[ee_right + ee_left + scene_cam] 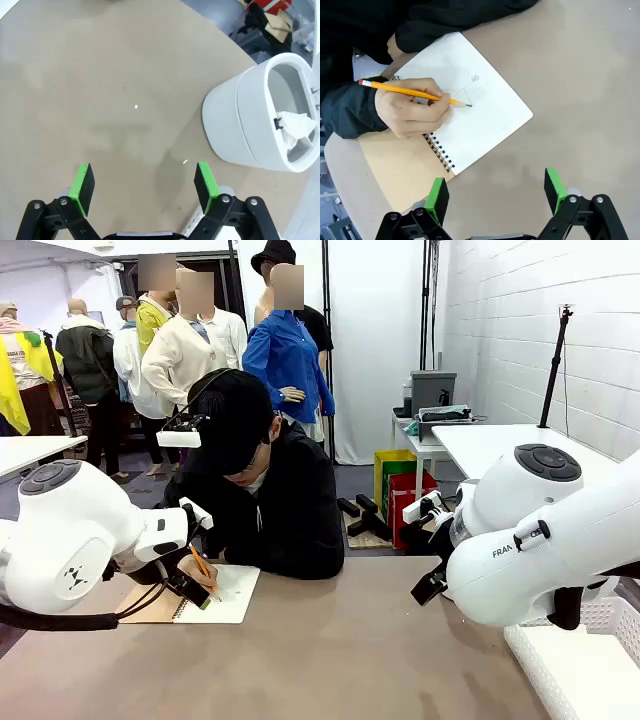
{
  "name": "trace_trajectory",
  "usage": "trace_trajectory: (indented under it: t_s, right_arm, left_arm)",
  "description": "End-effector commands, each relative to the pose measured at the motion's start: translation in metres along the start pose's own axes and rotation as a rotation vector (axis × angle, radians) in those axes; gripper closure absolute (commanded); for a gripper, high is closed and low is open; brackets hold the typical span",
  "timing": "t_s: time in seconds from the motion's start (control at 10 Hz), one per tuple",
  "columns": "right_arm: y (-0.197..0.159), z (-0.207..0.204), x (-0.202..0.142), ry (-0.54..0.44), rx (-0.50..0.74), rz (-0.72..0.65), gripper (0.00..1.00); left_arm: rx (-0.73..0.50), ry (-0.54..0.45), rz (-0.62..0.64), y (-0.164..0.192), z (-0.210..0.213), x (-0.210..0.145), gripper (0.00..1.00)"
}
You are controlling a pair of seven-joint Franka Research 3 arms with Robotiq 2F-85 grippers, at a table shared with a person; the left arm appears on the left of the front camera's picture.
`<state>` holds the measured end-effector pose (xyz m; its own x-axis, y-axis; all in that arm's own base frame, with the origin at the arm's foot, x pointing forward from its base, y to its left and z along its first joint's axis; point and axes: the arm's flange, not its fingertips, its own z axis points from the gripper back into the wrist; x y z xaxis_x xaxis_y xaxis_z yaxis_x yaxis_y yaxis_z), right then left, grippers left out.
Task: Sort the paper based on its condition.
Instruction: If a person hands you a paper, place it in the Organizing basket , and if it's crumpled, put it in the Trash can.
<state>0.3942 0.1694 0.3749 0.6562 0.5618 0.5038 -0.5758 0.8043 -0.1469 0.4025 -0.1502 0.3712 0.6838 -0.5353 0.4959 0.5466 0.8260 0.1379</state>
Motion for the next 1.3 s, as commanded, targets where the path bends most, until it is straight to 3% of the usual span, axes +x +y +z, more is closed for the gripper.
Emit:
trace_trajectory:
  t_s: [0.0, 1.2]
  right_arm:
    - [0.0000, 0.0000, 0.0001, -0.001, 0.000, 0.000, 0.00]
    - [0.0000, 0.0000, 0.0001, -0.001, 0.000, 0.000, 0.00]
  left_arm:
    - [0.000, 0.000, 0.000, 0.0000, 0.0000, 0.0000, 0.00]
    - [0.000, 0.000, 0.000, 0.0000, 0.0000, 0.0000, 0.00]
